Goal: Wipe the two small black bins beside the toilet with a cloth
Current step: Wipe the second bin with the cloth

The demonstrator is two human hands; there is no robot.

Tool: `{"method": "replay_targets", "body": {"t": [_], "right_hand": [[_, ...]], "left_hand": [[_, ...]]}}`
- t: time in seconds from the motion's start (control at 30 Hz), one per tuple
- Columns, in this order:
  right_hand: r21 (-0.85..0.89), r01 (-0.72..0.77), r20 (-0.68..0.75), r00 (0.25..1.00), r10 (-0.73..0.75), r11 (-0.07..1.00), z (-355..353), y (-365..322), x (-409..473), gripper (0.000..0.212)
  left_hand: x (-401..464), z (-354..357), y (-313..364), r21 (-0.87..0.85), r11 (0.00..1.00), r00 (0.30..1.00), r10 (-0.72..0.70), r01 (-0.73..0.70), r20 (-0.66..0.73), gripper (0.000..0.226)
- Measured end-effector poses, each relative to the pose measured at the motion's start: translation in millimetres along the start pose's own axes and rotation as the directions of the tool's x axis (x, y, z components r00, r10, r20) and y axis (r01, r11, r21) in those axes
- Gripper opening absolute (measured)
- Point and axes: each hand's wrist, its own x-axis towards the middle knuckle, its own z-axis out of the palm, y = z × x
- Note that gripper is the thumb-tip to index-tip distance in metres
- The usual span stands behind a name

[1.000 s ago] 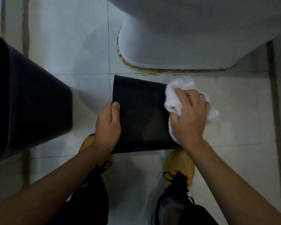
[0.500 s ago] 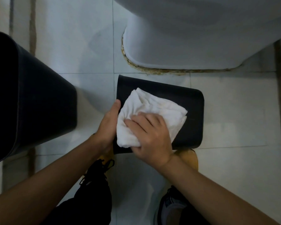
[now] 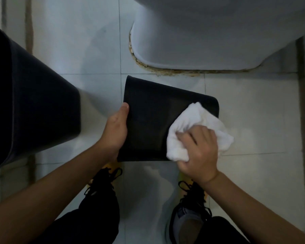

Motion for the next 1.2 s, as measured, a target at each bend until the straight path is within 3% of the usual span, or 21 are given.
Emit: {"method": "replay_targets", "body": {"t": [0.1, 0.2, 0.27, 0.33, 0.4, 0.53, 0.63, 0.83, 0.9, 1.0, 1.1, 1.2], "right_hand": [[0.096, 0.165, 0.085, 0.981, -0.173, 0.982, 6, -24, -4, 0.029], [0.224, 0.407, 0.165, 0.880, -0.446, 0.886, 23, -58, 2, 0.050], [0.213, 0.529, 0.172, 0.807, -0.565, 0.821, 31, -72, 6, 0.035], [0.205, 0.530, 0.131, 0.818, -0.559, 0.823, 35, -72, 5, 0.015], [0.227, 0.493, 0.116, 0.843, -0.526, 0.840, 30, -61, 1, 0.011], [0.120, 0.335, 0.141, 0.926, -0.350, 0.934, 7, -11, -15, 0.030], [0.062, 0.095, 0.058, 0.993, -0.099, 0.994, -9, 22, -20, 0.024], [0.086, -0.187, -0.070, 0.979, 0.193, 0.979, -14, 26, -14, 0.022], [0.196, -0.273, -0.083, 0.952, 0.293, 0.942, -18, 26, -11, 0.020], [0.434, -0.388, -0.026, 0.897, 0.442, 0.813, -28, 29, -7, 0.014], [0.518, -0.473, 0.044, 0.847, 0.530, 0.713, -34, 36, -9, 0.011], [0.590, -0.551, 0.097, 0.774, 0.626, 0.590, -38, 38, -10, 0.036]], "left_hand": [[3, 1, -1, 0.021, 1.000, 1.000, 0.010, -0.010, -0.010, 0.043], [6, -2, -2, 0.091, 0.995, 0.999, 0.045, -0.043, -0.021, 0.047], [7, -5, -2, 0.141, 0.989, 0.999, 0.051, -0.052, 0.011, 0.052], [9, -7, -2, 0.153, 0.987, 0.998, 0.051, -0.056, 0.042, 0.055], [9, -7, -3, 0.112, 0.993, 0.998, 0.042, -0.046, 0.041, 0.052], [7, -3, -7, 0.060, 0.998, 0.999, 0.016, -0.018, 0.043, 0.046], [5, -3, -4, 0.034, 0.999, 0.996, 0.000, -0.003, 0.086, 0.043], [1, -4, 0, 0.069, 0.997, 0.996, -0.024, 0.018, 0.085, 0.041], [1, -5, 12, 0.060, 0.996, 0.993, -0.067, 0.061, 0.098, 0.039], [13, -4, 46, 0.079, 0.997, 0.984, -0.022, 0.008, 0.179, 0.045], [35, 8, 79, 0.078, 0.993, 0.992, -0.098, 0.092, 0.080, 0.053], [49, 17, 92, 0.083, 0.974, 0.977, -0.213, 0.211, 0.012, 0.044]]}}
